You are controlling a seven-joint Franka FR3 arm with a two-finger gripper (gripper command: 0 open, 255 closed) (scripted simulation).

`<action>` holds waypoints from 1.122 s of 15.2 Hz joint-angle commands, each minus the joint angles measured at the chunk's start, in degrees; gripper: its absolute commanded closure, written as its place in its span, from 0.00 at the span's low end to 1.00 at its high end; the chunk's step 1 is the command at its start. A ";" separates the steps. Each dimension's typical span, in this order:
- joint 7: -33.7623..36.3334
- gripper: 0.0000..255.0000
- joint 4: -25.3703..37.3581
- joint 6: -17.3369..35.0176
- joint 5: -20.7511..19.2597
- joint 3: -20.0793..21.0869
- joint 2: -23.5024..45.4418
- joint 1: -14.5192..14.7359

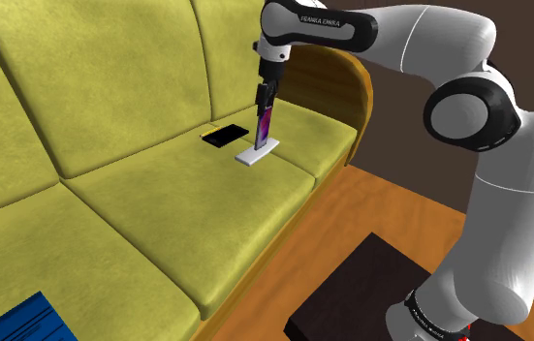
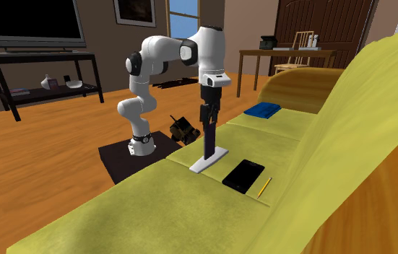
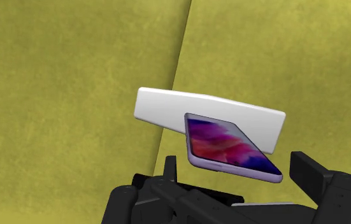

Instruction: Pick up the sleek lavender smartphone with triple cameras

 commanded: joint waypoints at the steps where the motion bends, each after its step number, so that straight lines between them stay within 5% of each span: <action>1: 0.02 0.00 -2.02 1.72 -0.02 0.02 -0.34 0.06; 4: 0.01 0.00 -3.62 3.06 -0.04 0.02 -0.59 0.09; 5: 0.04 1.00 -3.61 3.05 -0.04 0.03 -0.60 0.11; 17: 0.02 1.00 -0.50 0.47 -0.01 0.01 -0.07 0.04</action>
